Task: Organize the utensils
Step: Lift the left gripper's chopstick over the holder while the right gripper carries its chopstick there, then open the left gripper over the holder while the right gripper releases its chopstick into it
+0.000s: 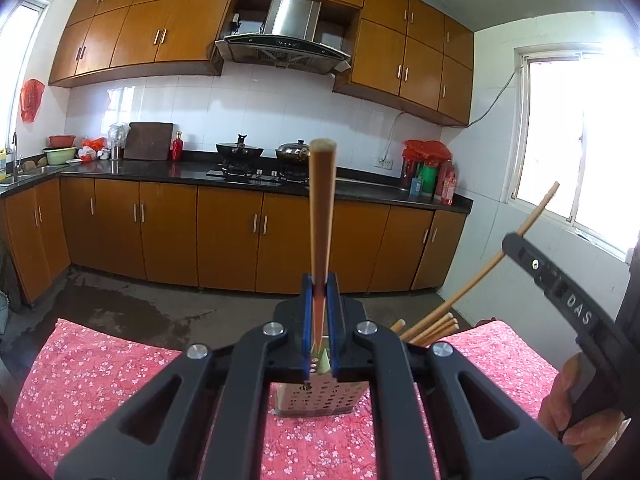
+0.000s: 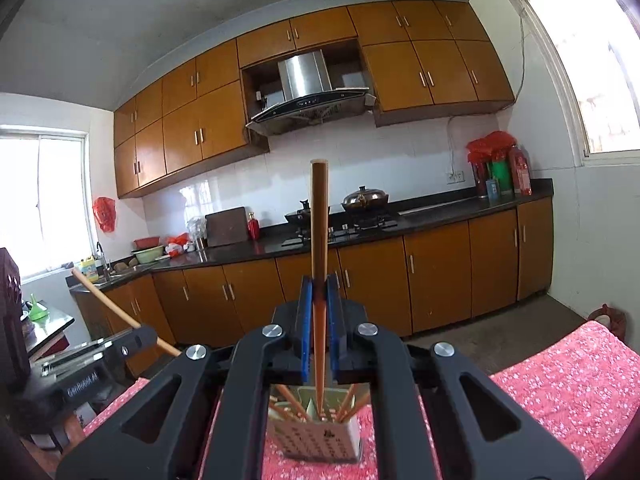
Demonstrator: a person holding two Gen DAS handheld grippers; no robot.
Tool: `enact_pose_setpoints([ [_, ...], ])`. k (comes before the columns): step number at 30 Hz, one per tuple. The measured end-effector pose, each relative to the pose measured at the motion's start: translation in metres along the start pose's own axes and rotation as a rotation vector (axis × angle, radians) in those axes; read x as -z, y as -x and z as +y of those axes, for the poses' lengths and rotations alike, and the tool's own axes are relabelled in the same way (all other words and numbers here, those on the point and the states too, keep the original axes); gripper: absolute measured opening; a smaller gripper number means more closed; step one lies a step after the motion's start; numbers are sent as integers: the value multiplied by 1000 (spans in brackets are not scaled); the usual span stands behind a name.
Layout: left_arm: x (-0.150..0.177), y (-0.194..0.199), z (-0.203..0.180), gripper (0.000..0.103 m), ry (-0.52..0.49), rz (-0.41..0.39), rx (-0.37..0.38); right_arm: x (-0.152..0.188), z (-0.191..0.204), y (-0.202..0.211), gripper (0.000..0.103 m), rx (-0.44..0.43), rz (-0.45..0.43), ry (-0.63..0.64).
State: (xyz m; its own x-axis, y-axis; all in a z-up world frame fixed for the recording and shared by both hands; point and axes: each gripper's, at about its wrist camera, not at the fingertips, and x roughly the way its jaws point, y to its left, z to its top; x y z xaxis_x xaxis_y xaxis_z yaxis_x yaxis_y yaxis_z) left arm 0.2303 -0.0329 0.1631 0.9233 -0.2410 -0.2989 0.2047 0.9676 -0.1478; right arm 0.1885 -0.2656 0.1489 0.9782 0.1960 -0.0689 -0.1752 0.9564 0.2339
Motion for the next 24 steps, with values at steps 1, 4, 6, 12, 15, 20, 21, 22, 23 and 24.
enact_pose_setpoints([
  [1, 1, -4, 0, 8, -4, 3, -2, 1, 0, -2, 8, 2, -2, 5],
  [4, 5, -17, 1, 8, -6, 15, -4, 12, -1, -15, 8, 13, 13, 22],
  [6, 10, -25, 4, 8, 1, 25, 1, 22, -2, -22, 8, 14, 39, 20],
  [12, 20, -44, 8, 8, 22, 50, 4, 36, -10, -34, 8, 19, 89, 7],
  [15, 21, -47, 10, 9, 31, 51, 12, 38, -12, -37, 8, 13, 108, 5],
  [20, 19, -40, 16, 22, 46, 34, 14, 36, -14, -30, 35, 17, 107, 10],
  [21, 18, -36, 20, 29, 53, 23, 9, 34, -13, -29, 36, 18, 103, 9],
  [22, 17, -32, 22, 32, 60, 16, 7, 33, -13, -26, 36, 17, 99, 9],
  [23, 16, -28, 25, 34, 68, 9, 7, 31, -14, -23, 36, 20, 95, 8],
  [24, 15, -23, 28, 36, 79, 2, 10, 29, -15, -19, 39, 22, 89, 6],
])
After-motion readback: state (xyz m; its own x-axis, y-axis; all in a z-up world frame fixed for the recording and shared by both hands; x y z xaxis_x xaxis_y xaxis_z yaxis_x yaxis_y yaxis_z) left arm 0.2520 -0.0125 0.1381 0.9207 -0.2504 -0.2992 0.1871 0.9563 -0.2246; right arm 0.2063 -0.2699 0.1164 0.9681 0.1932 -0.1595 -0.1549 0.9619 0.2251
